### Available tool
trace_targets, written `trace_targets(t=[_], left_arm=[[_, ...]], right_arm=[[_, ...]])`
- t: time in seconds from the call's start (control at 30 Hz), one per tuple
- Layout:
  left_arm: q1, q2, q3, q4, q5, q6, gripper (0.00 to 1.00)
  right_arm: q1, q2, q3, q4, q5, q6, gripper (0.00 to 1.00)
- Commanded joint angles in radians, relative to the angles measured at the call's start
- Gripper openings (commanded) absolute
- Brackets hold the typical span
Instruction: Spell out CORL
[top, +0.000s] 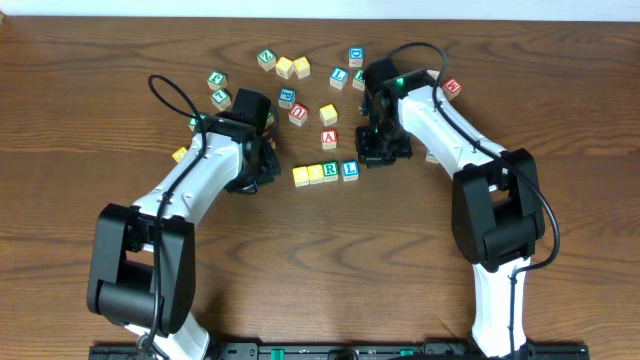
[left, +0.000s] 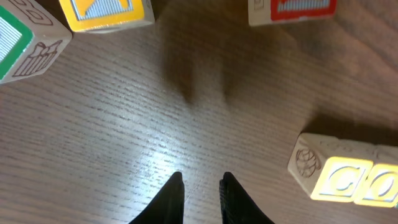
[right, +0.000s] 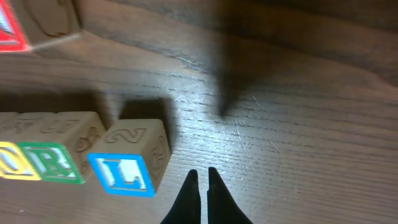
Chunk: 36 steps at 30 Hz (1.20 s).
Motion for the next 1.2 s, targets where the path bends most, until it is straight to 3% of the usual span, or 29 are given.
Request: trace_targets(t=[0.0,0.67,1.17], left_arm=[[0.000,0.005,-0.010,-0.009,0.026,0.075,0.19],[-0.005,0.006,-0.010,0.002,0.042,0.087,0.19],[-0.005,0.006,-0.010,0.045,0.050,0.087,0.19]], right_arm=[[0.012,-0.019,-0.032,0.012,0.008,-0.014,0.02],[0.081,-0.019,-0.058,0.093,-0.003,0.048,0.08],[0.061,-0.023,-0.047,0.127,-0.024,0.034,0.04]])
